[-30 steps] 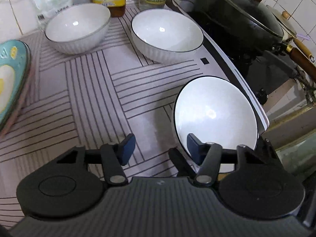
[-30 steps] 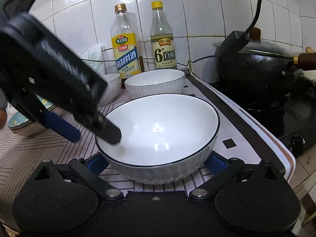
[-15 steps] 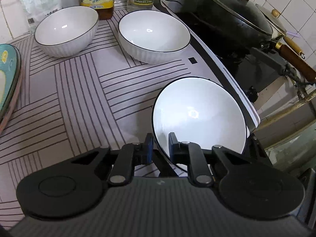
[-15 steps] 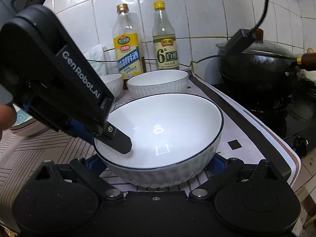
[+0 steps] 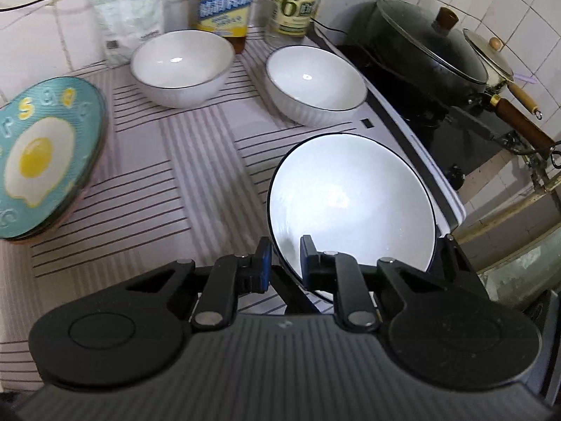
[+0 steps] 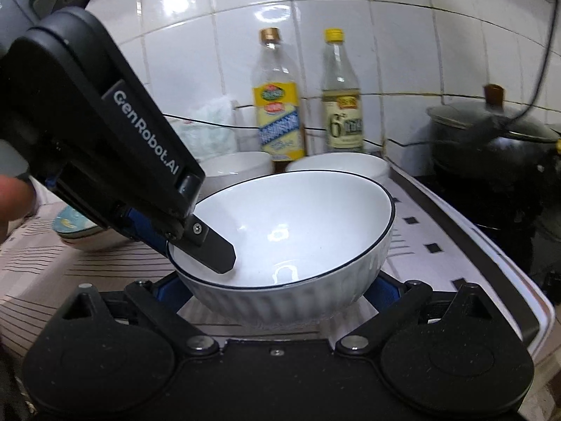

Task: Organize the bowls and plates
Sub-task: 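Lift the white bowl with both grippers and set it beside the plate stack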

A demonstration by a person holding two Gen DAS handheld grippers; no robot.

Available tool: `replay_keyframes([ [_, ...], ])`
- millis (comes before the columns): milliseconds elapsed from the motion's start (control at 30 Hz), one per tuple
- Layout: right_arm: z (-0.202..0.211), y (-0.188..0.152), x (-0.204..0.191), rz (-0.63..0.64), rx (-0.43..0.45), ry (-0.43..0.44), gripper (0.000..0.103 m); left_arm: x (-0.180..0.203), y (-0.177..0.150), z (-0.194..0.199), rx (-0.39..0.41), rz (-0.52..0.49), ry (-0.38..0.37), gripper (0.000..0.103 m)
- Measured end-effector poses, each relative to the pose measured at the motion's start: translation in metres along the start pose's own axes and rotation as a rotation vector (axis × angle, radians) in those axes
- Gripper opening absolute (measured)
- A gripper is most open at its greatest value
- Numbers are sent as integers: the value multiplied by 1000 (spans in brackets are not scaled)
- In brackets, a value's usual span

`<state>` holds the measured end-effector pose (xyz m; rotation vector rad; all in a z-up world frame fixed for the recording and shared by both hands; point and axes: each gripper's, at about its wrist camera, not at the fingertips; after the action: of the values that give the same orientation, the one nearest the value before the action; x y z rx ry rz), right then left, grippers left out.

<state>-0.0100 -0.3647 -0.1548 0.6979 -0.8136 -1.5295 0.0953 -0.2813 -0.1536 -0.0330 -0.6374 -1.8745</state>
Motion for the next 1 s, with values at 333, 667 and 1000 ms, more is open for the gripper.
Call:
replay_keyframes([
  [333, -5, 16, -39, 55, 8, 106, 101, -43, -9, 28, 32, 65, 65, 15],
  [667, -25, 24, -83, 127, -9, 225, 101, -93, -5, 35, 32, 175, 109, 16],
  [1000, -63, 29, -94, 141, -52, 298, 100, -112, 3, 21, 38, 199, 148, 16],
])
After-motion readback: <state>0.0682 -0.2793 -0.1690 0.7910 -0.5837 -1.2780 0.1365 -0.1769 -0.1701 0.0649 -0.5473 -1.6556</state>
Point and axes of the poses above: each gripper's, at about its wrist camera, not at the fingertips, and z roughly against the way its jaws point, x to its right, y to its top, and after that the axes turned 15 degrees about z, right-handed
